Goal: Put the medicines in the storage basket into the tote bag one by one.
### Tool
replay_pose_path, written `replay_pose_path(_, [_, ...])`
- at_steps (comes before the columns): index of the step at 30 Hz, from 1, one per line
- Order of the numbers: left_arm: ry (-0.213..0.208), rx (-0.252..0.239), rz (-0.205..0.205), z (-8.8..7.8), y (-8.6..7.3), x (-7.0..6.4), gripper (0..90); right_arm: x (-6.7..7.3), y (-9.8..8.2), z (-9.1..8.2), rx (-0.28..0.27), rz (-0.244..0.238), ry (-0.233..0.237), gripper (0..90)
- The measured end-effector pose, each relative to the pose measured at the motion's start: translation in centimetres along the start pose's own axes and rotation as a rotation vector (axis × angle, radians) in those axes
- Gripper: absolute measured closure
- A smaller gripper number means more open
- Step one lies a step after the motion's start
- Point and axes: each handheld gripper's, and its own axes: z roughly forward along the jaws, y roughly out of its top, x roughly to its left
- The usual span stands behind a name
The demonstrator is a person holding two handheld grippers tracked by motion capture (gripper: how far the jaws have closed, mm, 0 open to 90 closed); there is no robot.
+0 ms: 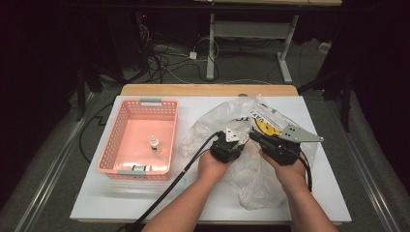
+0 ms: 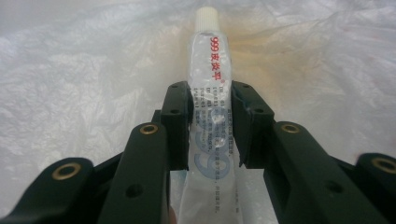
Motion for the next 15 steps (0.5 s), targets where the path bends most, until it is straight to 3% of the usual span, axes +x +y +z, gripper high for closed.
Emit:
replay_pose_path(6, [-0.033,-0.001,-0.004,-0.7,0.2,-0.3,53.5,-0.1,-0.1,-0.1,0.004,0.008,0.0,90.0])
replay_pose_path(15, [-0.123,-0.041,-0.021,-3.3,-0.5,-1.5,44.0,-0.1,-0.2,-0.3,0.005,0.009,-0.004,90.0])
